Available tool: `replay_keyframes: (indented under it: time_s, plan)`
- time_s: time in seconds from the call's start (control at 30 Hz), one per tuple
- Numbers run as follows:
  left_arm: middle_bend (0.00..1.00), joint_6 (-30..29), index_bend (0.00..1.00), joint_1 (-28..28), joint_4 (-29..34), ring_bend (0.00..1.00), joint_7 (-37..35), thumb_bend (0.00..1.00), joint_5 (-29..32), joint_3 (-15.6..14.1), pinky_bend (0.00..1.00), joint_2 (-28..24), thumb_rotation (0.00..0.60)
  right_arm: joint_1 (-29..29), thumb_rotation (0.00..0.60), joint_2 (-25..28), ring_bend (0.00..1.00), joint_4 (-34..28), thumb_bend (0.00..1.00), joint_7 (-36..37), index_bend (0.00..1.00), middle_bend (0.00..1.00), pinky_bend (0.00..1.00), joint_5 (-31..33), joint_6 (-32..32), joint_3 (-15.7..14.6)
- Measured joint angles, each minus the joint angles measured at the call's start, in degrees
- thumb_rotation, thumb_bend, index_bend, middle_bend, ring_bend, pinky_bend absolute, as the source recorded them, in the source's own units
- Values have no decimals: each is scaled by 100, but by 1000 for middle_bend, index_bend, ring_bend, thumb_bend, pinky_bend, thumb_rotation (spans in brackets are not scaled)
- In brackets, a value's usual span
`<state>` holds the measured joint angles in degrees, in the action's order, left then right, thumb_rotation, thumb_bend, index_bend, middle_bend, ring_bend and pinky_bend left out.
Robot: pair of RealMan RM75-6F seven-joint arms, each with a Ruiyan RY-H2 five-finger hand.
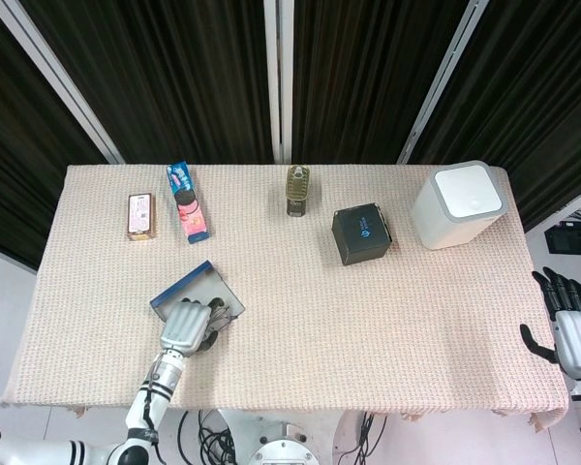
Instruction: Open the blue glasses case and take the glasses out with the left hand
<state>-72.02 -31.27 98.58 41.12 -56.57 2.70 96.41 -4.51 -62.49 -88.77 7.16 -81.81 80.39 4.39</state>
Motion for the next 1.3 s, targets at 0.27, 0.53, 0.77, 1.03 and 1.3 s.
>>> replay_keyframes:
  time_s: [0.27, 0.53, 0.77, 1.03, 1.3]
  plan:
    - [759, 55, 337, 24, -57, 604, -129, 337, -183, -22, 522, 0, 600, -2, 600, 11, 0, -8, 325, 0, 0, 0, 0, 5, -11, -1]
    - [779, 72, 358, 56, -34, 625, -283, 337, -425, -41, 548, -33, 600, -5, 600, 19, 0, -13, 324, -1, 0, 0, 0, 9, -8, 6]
    - [785, 16, 362, 103, 46, 630, -592, 338, -804, -27, 557, -89, 600, -9, 600, 25, 0, -40, 324, -26, 0, 0, 0, -2, -2, 5]
    - [784, 154, 362, 65, 278, 630, -899, 337, -1148, 19, 557, -149, 600, -5, 600, 20, 0, -61, 324, -38, 0, 0, 0, -13, 27, 10]
    - [784, 679, 368, -377, 260, 630, -729, 337, -1050, 310, 559, 256, 600, 18, 600, 40, 0, -47, 324, 20, 0, 0, 0, -11, 61, 14]
